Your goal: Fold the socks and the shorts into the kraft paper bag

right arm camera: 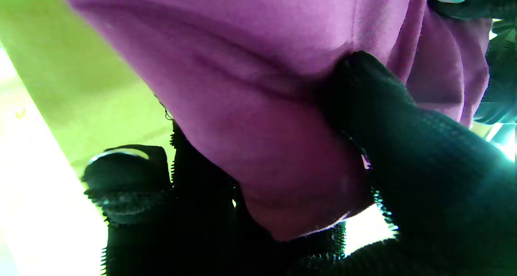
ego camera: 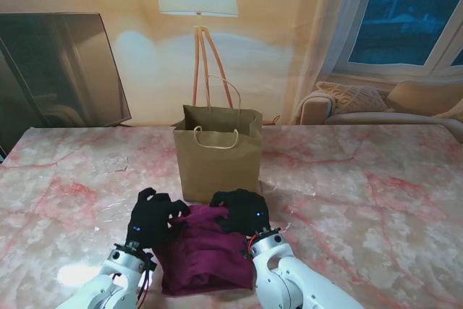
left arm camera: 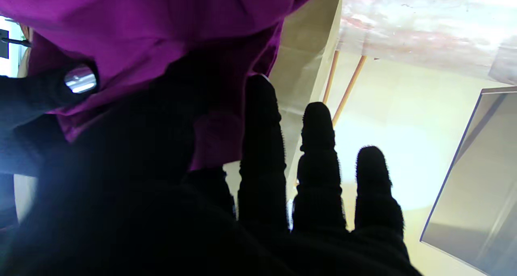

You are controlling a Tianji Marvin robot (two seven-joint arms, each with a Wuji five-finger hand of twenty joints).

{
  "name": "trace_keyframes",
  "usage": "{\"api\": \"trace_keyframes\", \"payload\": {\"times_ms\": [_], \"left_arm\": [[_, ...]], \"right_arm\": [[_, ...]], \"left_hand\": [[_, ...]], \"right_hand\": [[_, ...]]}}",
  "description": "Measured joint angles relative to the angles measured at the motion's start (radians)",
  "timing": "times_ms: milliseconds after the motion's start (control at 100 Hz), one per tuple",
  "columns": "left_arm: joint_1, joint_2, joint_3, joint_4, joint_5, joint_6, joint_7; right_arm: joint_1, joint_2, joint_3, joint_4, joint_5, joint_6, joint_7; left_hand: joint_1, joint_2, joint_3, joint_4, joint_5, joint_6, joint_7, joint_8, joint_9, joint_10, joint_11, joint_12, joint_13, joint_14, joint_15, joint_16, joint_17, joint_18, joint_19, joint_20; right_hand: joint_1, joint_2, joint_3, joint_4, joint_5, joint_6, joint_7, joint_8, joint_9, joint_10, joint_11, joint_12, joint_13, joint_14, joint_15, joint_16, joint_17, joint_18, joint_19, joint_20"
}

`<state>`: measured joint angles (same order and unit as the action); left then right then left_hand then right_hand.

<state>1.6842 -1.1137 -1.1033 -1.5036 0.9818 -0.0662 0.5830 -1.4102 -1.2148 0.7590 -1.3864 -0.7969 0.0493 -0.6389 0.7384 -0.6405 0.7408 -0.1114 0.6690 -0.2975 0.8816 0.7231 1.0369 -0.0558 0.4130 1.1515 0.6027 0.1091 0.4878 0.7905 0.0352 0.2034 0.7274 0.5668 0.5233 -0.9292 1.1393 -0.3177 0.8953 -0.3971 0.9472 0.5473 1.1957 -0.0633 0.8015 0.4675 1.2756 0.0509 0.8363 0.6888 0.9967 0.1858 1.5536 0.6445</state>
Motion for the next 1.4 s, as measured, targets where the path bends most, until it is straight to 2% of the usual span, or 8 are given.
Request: {"api": "trace_keyframes", "payload": {"times_ms": [120,280,450,770,950,1060,1300,1400], "left_arm": [[0.002,-0.004,-0.013,-0.029,0.013,0.005,-0.048],[0.005,-0.004,-0.014,-0.026,0.05,0.001,0.08],[0.016,-0.005,-0.033,-0.028,0.071,-0.009,0.087],[0.034,0.017,-0.029,-0.016,0.145,-0.099,0.1],[0.059,0.029,-0.039,-0.022,0.184,-0.128,0.083],[0.089,0.04,-0.063,-0.053,0.228,-0.162,0.028],[0.103,0.066,-0.061,-0.07,0.256,-0.203,-0.052],[0.108,0.07,-0.067,-0.077,0.257,-0.22,-0.129]], "right_arm": [[0.013,-0.004,-0.001,0.023,-0.014,-0.031,-0.033],[0.023,-0.003,-0.001,0.055,-0.086,-0.103,-0.128],[0.036,0.004,-0.008,0.083,-0.121,-0.152,-0.173],[0.02,0.064,0.015,0.087,-0.246,-0.29,-0.172],[-0.031,0.093,0.076,0.049,-0.286,-0.363,-0.128],[-0.053,0.122,0.094,0.006,-0.336,-0.418,-0.067],[-0.03,0.172,0.057,-0.003,-0.395,-0.476,0.016],[-0.021,0.181,0.045,-0.002,-0.412,-0.491,0.054]], "left_hand": [[0.012,0.0,0.0,0.0,0.0,-0.002,0.013,0.001,0.014,-0.003,-0.013,0.0,0.036,-0.001,0.008,0.0,0.007,0.0,0.013,0.0],[0.012,0.0,0.001,0.0,0.022,-0.022,0.021,0.001,0.028,-0.016,-0.02,0.0,0.042,-0.001,0.012,0.0,0.017,0.0,0.028,0.0],[0.012,0.0,0.01,0.0,0.014,-0.022,0.045,-0.006,0.044,-0.016,-0.022,0.009,0.05,-0.001,0.015,0.0,0.017,0.001,0.036,0.0],[0.012,-0.037,0.02,-0.017,0.018,-0.049,0.127,-0.124,0.043,-0.025,-0.023,0.011,0.05,-0.018,0.017,-0.013,0.017,0.002,0.037,0.0],[0.012,-0.037,0.02,-0.017,0.024,-0.073,0.127,-0.139,0.043,-0.03,-0.023,0.011,0.05,-0.025,0.017,-0.021,0.017,0.002,0.037,0.0],[0.012,-0.052,0.02,-0.022,0.033,-0.085,0.127,-0.154,0.05,-0.041,-0.034,0.011,0.05,-0.036,0.017,-0.028,0.017,0.002,0.037,0.0],[0.012,-0.054,0.004,-0.022,0.055,-0.099,0.118,-0.172,0.06,-0.044,-0.056,0.009,0.051,-0.044,0.011,-0.041,0.018,0.001,0.028,-0.009],[0.012,-0.054,0.001,-0.022,0.079,-0.101,0.076,-0.201,0.058,-0.044,-0.102,-0.015,0.049,-0.045,-0.029,-0.06,0.0,0.0,0.004,-0.022]], "right_hand": [[0.0,0.001,0.0,0.0,0.0,-0.001,0.0,0.0,-0.011,0.0,0.009,0.011,0.0,0.0,0.0,0.01,-0.023,-0.001,0.0,0.0],[0.0,0.012,-0.001,0.0,-0.016,-0.024,0.012,0.001,-0.022,-0.013,0.018,0.023,-0.019,-0.009,-0.001,0.025,-0.059,-0.009,0.0,0.0],[0.0,0.012,-0.002,-0.001,-0.018,-0.05,0.013,0.001,-0.072,-0.05,0.021,0.06,-0.082,-0.024,-0.004,0.041,-0.124,-0.016,-0.016,0.0],[0.014,-0.025,0.002,-0.001,-0.018,-0.111,0.013,0.056,-0.15,-0.115,0.049,0.239,-0.185,-0.075,0.001,0.133,-0.216,-0.062,-0.084,0.068],[0.014,-0.044,0.012,-0.001,-0.017,-0.112,0.013,0.064,-0.178,-0.124,0.049,0.269,-0.212,-0.077,0.001,0.145,-0.262,-0.062,-0.126,0.086],[0.014,-0.068,0.013,-0.013,0.003,-0.114,0.013,0.016,-0.179,-0.127,0.047,0.271,-0.257,-0.089,-0.013,0.146,-0.294,-0.067,-0.163,0.117],[0.005,-0.09,0.038,-0.034,0.014,-0.125,0.013,-0.055,-0.178,-0.148,0.021,0.274,-0.342,-0.111,-0.066,0.146,-0.376,-0.076,-0.222,0.148],[0.005,-0.09,0.041,-0.034,0.026,-0.126,0.013,-0.099,-0.2,-0.148,-0.006,0.283,-0.384,-0.112,-0.078,0.146,-0.413,-0.077,-0.249,0.158]]}}
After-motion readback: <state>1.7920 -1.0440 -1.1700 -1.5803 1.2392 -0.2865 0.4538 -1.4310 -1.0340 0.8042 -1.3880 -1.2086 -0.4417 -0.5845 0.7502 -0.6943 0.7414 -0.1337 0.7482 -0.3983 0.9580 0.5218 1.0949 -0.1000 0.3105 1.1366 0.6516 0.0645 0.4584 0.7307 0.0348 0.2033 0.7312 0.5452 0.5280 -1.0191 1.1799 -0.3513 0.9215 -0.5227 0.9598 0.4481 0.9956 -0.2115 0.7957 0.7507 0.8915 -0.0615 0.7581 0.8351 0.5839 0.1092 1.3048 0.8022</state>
